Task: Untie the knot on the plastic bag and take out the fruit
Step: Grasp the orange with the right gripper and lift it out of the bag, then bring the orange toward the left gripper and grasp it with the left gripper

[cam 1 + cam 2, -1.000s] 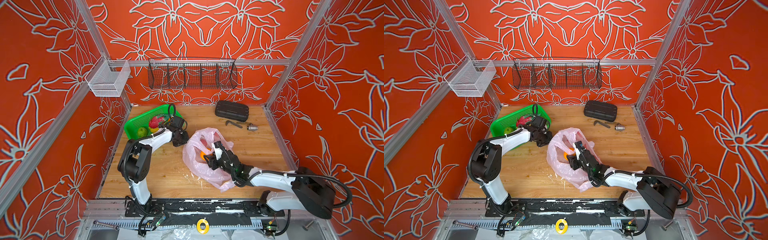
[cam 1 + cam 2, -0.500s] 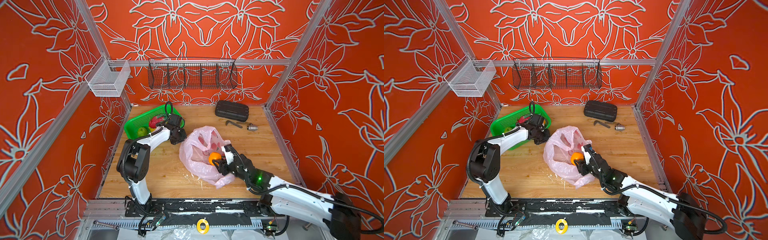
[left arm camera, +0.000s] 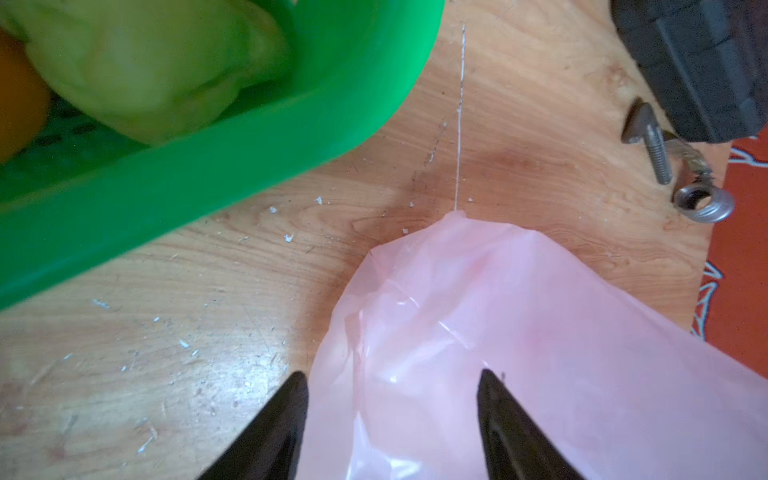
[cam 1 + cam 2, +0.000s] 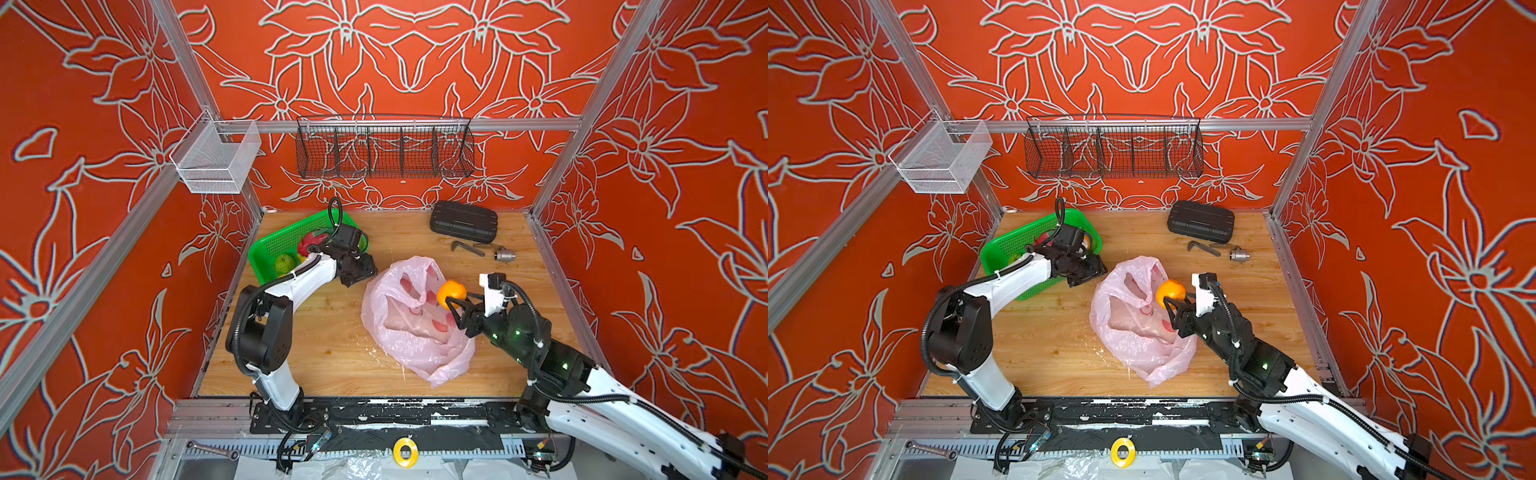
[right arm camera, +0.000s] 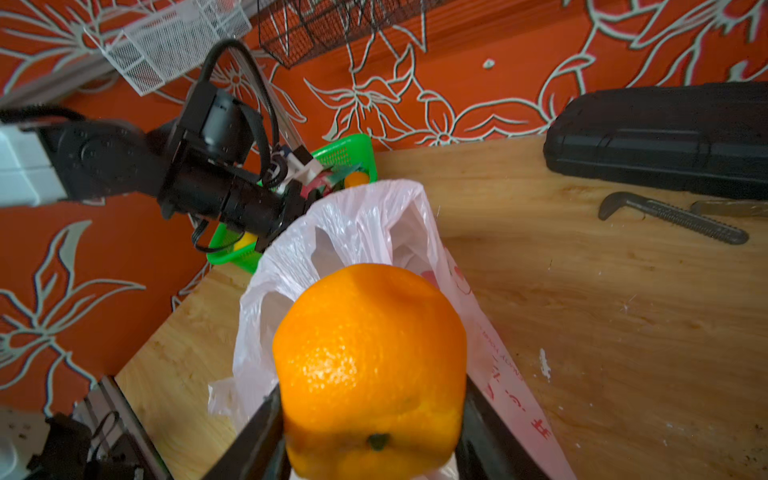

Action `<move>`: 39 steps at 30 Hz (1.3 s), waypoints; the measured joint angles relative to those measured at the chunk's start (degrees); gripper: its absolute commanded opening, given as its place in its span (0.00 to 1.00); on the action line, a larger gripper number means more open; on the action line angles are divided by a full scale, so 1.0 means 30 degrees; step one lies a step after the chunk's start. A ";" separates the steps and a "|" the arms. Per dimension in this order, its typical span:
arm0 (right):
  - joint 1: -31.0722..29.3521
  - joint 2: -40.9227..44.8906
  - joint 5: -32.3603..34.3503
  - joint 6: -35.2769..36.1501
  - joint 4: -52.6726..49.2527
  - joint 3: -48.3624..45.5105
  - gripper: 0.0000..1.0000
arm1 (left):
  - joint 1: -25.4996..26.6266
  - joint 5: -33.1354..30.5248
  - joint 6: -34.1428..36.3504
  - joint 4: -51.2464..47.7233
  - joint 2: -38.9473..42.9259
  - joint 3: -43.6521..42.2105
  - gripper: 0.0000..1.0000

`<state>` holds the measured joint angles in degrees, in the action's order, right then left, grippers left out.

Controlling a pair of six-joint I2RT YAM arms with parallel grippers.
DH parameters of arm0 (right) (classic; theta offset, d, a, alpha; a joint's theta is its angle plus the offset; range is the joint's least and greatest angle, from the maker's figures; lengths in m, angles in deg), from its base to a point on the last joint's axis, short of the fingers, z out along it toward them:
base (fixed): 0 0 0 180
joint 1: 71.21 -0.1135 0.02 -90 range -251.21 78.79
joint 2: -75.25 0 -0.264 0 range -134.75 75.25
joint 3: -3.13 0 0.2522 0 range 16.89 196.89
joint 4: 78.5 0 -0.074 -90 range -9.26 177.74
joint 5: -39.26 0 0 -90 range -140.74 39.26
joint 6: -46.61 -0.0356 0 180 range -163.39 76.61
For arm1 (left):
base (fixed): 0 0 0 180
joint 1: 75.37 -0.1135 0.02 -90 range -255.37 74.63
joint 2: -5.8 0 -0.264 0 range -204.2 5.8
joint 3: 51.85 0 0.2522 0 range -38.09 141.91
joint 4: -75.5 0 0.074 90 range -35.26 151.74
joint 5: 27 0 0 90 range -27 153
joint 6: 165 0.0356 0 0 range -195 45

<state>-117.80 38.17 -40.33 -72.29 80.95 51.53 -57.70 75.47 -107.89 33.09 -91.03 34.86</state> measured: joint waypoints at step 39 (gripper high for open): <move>0.7293 -1.0746 -1.3427 -1.4112 1.4812 0.4830 0.46 | 0.3504 0.8437 -0.4488 0.7854 0.3847 0.4197 0.94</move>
<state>-95.92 5.93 -80.61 -114.63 125.39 66.02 -47.19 100.78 -121.35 56.66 -79.49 47.45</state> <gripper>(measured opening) 0.559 0.963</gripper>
